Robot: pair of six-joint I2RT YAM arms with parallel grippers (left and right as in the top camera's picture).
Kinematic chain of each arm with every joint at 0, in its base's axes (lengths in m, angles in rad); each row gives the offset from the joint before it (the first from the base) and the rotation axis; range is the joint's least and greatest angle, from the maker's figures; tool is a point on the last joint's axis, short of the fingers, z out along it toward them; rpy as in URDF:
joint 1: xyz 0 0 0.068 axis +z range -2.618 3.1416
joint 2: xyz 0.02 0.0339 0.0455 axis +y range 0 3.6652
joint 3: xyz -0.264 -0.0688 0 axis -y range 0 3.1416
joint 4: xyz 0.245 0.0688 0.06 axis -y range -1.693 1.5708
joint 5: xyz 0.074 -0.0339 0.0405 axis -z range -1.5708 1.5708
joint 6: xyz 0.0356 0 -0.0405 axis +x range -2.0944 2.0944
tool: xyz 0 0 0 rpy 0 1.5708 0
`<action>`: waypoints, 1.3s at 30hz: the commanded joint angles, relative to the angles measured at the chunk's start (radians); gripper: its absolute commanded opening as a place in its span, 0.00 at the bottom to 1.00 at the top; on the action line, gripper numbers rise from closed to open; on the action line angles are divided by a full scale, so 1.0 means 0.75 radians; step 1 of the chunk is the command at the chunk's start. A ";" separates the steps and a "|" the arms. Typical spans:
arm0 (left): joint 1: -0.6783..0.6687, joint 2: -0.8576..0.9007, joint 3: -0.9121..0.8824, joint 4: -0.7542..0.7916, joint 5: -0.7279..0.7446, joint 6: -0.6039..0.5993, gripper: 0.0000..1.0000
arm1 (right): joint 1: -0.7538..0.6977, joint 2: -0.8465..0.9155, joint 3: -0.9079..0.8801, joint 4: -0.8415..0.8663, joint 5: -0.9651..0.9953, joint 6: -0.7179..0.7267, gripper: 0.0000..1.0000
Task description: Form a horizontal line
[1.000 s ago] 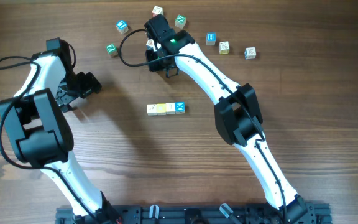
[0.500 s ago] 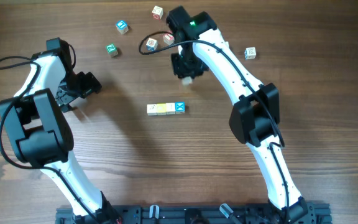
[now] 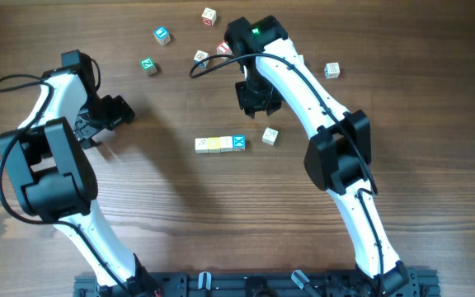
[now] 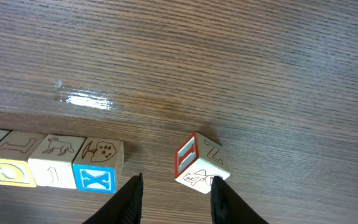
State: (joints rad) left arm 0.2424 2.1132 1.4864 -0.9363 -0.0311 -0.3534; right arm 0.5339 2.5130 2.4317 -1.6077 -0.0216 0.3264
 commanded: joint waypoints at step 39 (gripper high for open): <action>0.001 0.022 0.016 0.003 -0.002 0.002 1.00 | -0.187 -0.022 -0.286 0.171 0.122 0.024 0.63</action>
State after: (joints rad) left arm 0.2424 2.1132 1.4864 -0.9363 -0.0311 -0.3534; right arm 0.3920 2.5130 2.2265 -1.4864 0.0719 0.3355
